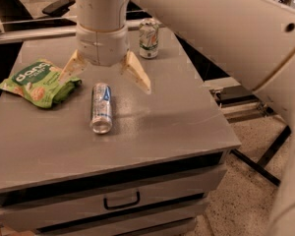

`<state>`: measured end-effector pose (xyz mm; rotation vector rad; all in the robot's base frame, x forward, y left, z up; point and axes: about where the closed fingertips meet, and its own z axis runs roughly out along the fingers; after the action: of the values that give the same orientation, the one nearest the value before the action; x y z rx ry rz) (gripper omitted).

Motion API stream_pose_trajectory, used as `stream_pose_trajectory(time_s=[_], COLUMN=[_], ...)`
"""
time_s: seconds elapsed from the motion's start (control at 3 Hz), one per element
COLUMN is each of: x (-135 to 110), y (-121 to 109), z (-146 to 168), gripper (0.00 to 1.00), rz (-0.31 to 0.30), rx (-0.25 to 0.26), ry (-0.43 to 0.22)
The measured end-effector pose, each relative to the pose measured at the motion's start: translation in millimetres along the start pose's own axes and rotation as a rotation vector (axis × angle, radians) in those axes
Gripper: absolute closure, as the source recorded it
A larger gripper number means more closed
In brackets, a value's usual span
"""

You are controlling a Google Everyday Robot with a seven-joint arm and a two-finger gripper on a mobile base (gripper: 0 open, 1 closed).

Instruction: Pick redbull can

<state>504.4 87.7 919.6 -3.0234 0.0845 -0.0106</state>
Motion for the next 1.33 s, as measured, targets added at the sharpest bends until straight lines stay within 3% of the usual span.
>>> stream_pose_trajectory(time_s=[0.33,0.67,1.0,1.33], x=[12,15,19,20], y=[-18,-22,-15,-8], z=[19,41,59,66], gripper=[0.0,0.0,0.0,0.15], rz=[-0.113,-0.185,-0.199,-0.188], rx=[0.014,-0.001,-0.012,-0.01], ry=[-0.049,-0.095,-0.137,-0.166])
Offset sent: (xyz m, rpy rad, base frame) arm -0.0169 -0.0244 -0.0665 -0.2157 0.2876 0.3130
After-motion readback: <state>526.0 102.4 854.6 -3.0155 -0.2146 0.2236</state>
